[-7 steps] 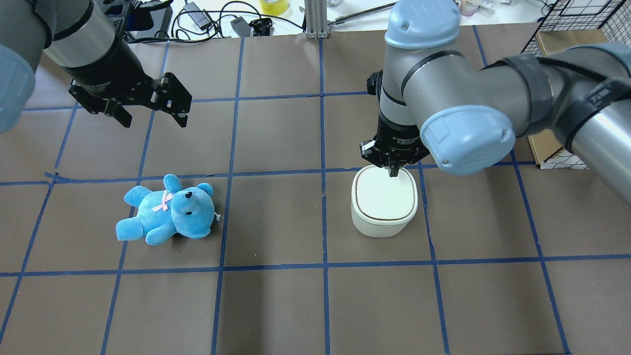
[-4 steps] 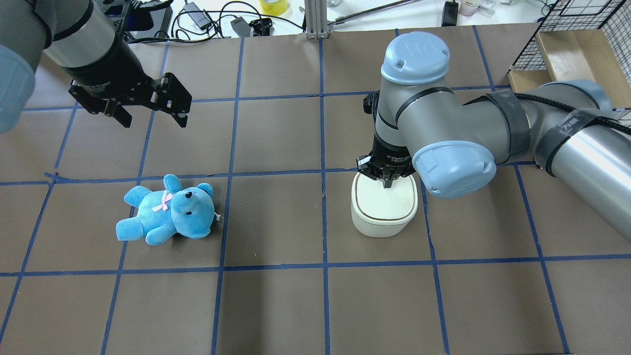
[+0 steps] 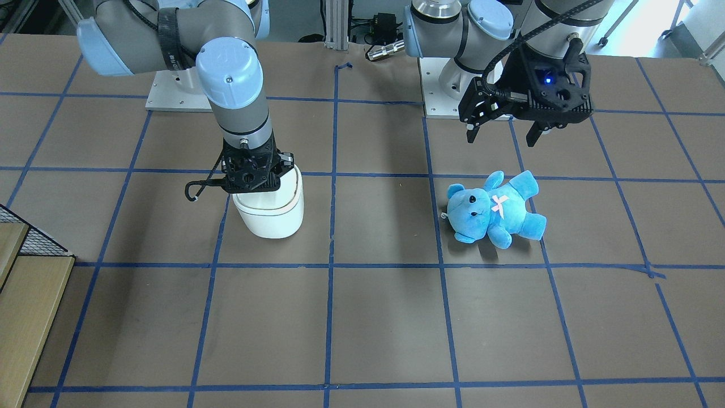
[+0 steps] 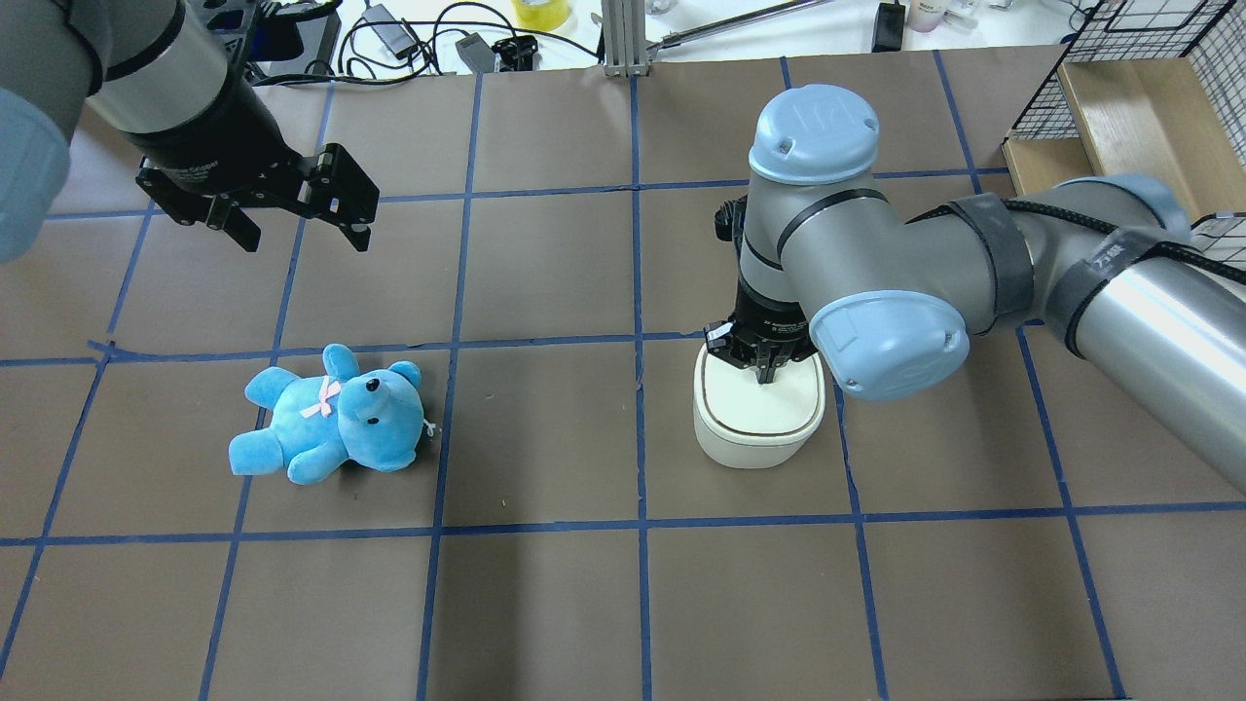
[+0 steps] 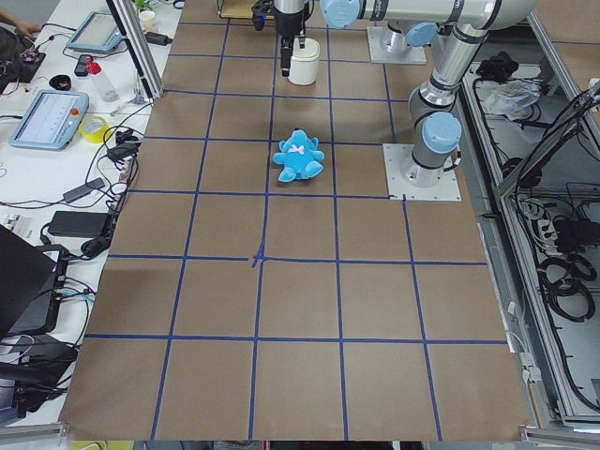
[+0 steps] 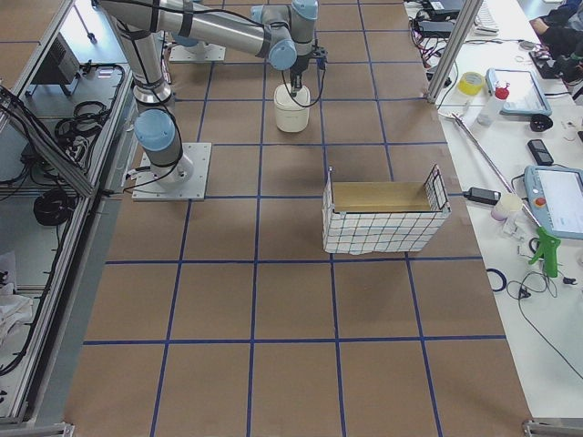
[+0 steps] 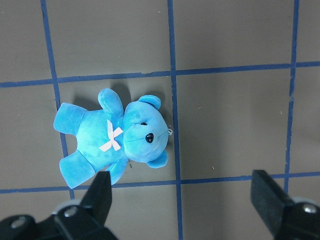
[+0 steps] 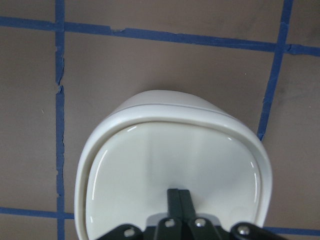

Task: Open trash can with right arm
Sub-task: 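Press down on the lid's near edge with the right gripper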

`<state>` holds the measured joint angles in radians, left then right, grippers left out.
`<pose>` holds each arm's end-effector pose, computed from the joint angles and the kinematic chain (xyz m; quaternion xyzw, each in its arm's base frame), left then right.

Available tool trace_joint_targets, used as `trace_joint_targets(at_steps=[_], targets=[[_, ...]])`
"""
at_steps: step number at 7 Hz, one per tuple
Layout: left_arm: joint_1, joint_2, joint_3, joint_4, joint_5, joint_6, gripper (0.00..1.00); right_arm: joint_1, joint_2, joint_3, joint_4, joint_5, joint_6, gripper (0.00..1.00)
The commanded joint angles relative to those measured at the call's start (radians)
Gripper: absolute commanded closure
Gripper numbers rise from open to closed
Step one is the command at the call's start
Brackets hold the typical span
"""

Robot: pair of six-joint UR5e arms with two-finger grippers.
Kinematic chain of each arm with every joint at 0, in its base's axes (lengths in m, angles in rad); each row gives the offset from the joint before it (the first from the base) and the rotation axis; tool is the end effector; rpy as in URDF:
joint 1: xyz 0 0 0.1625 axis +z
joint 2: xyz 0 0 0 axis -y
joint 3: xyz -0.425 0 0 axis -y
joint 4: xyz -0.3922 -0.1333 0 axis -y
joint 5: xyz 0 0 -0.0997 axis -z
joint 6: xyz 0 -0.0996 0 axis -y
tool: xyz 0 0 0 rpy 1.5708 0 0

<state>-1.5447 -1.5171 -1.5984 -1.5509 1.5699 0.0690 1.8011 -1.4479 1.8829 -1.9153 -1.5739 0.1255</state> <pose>-0.1210 -0.4767 0.5022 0.0215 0.9995 -0.0230 0.0006 0.2432 -0.4546 0.3108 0.0524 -0.9976 -0.0442 0.0095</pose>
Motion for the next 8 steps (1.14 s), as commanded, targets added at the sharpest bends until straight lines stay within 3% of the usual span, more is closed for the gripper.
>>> trace_joint_targets(at_steps=[1, 7, 8], targets=[[0.0, 0.0, 0.0, 0.0, -0.001, 0.0, 0.0, 0.0, -0.011, -0.015, 0.01, -0.003, -0.006, 1.0], [0.0, 0.0, 0.0, 0.0, -0.001, 0.0, 0.0, 0.0, 0.0, 0.009, -0.004, -0.003, -0.003, 1.0], [0.0, 0.0, 0.0, 0.0, -0.001, 0.0, 0.0, 0.001, -0.018, -0.011, -0.001, 0.002, -0.004, 0.49]])
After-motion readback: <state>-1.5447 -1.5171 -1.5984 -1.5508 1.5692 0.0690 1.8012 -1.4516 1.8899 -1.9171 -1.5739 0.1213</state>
